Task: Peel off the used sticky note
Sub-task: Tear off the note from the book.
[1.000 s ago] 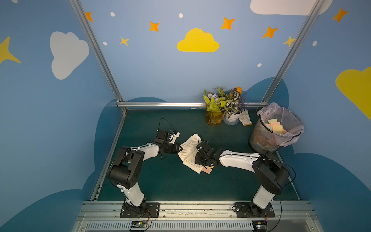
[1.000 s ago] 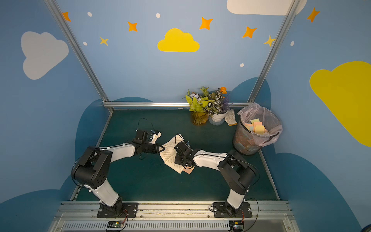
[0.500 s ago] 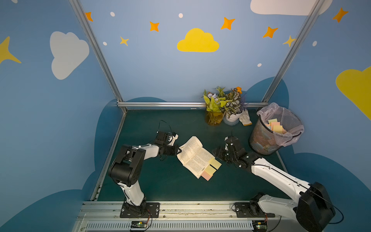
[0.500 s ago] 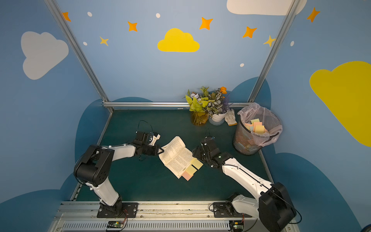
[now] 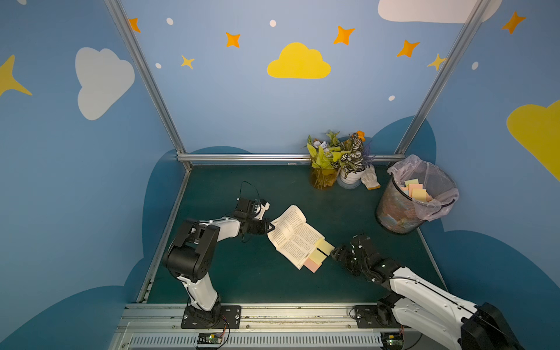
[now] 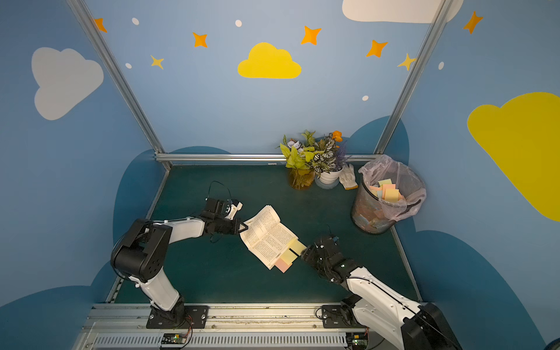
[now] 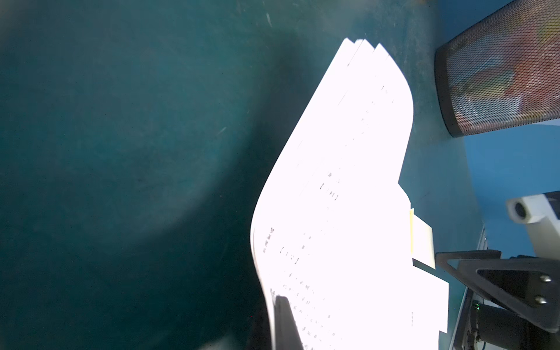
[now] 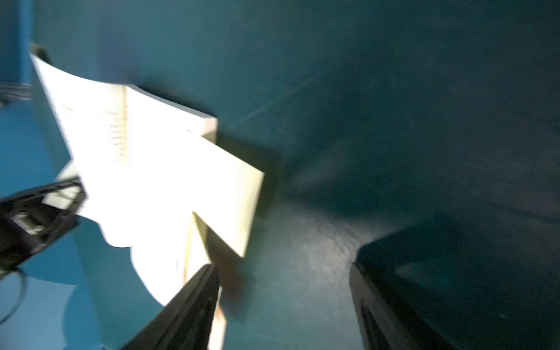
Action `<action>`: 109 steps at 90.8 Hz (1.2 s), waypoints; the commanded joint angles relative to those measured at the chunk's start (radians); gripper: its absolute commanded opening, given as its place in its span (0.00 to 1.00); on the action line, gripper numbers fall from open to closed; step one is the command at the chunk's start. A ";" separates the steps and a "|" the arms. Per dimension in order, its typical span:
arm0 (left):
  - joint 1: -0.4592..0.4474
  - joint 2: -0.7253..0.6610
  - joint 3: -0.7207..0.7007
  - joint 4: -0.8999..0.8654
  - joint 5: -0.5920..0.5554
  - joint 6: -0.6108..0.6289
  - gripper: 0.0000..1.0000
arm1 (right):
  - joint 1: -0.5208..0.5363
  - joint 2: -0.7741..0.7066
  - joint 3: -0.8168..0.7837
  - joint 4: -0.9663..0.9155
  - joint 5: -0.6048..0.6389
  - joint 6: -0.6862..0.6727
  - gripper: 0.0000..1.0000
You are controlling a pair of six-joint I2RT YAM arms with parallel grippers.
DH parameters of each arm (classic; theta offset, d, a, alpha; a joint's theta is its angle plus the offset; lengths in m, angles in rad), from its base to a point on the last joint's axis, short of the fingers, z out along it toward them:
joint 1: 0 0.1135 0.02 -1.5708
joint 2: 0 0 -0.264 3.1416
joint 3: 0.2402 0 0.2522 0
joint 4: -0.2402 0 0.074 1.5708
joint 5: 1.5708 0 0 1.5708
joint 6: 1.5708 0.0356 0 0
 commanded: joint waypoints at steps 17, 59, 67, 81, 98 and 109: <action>-0.008 -0.023 -0.006 -0.026 0.009 0.008 0.03 | -0.004 0.168 -0.004 0.201 -0.022 0.069 0.68; -0.008 -0.038 -0.005 -0.037 -0.028 0.019 0.03 | -0.054 0.344 0.136 0.119 -0.040 -0.048 0.00; -0.007 -0.051 -0.005 -0.038 -0.044 0.020 0.03 | -0.083 0.282 0.138 0.022 0.003 -0.048 0.00; -0.003 -0.075 -0.005 -0.038 -0.056 0.024 0.03 | -0.133 0.144 0.131 -0.090 0.048 -0.073 0.00; -0.003 -0.081 -0.005 -0.035 -0.051 0.026 0.03 | -0.176 -0.046 0.230 -0.272 0.064 -0.211 0.00; -0.003 -0.080 -0.003 -0.035 -0.056 0.028 0.03 | -0.179 -0.181 0.357 -0.400 0.124 -0.362 0.00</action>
